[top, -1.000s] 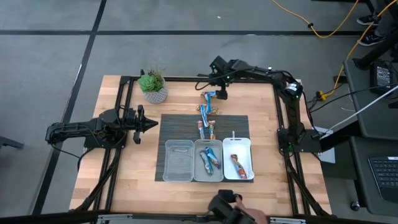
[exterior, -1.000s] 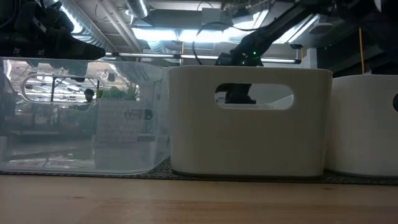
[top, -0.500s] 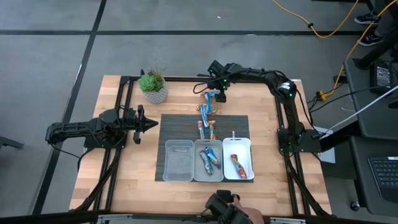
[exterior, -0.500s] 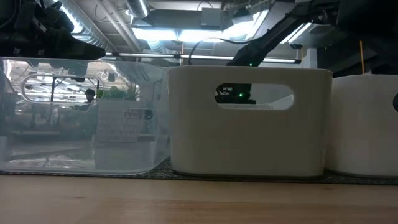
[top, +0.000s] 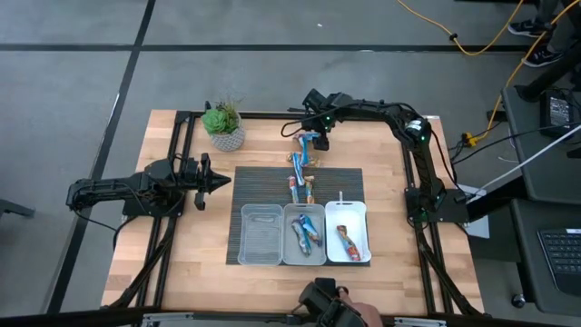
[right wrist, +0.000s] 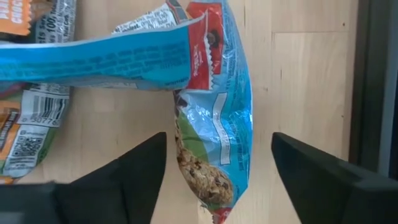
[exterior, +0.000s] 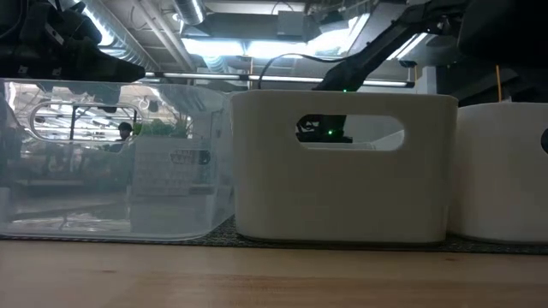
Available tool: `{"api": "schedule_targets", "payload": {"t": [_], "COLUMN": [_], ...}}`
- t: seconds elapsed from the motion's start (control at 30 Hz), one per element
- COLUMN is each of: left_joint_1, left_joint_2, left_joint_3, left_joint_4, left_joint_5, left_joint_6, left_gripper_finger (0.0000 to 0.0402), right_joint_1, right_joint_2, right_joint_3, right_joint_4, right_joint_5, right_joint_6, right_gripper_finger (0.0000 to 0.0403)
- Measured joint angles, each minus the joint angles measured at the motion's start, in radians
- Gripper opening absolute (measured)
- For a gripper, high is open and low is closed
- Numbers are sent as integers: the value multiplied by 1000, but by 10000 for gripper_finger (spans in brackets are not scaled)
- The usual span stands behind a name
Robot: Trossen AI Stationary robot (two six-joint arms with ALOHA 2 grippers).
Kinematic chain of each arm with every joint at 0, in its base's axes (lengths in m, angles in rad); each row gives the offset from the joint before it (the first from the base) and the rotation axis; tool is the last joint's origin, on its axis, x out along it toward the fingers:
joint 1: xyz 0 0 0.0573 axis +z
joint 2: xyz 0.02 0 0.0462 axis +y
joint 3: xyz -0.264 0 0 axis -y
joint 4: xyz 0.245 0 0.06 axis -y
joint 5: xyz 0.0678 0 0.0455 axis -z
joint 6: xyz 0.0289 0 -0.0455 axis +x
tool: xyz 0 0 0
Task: Pick and place Granola Bars by type
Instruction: Put the red granola bar into the white bin
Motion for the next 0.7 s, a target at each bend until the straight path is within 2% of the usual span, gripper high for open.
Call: {"api": "schedule_targets", "payload": {"t": [0.7], "left_joint_1": [0], "left_joint_2": [0], "left_joint_3": [0], "left_joint_4": [0], "left_joint_5": [0], "left_joint_6": [0], "left_gripper_finger": [6], "right_joint_1": [0], "right_joint_2": [0], "right_joint_3": [0], "right_joint_4": [-1], "right_joint_5": [-4], "right_joint_6": [33], "right_gripper_finger": [37]}}
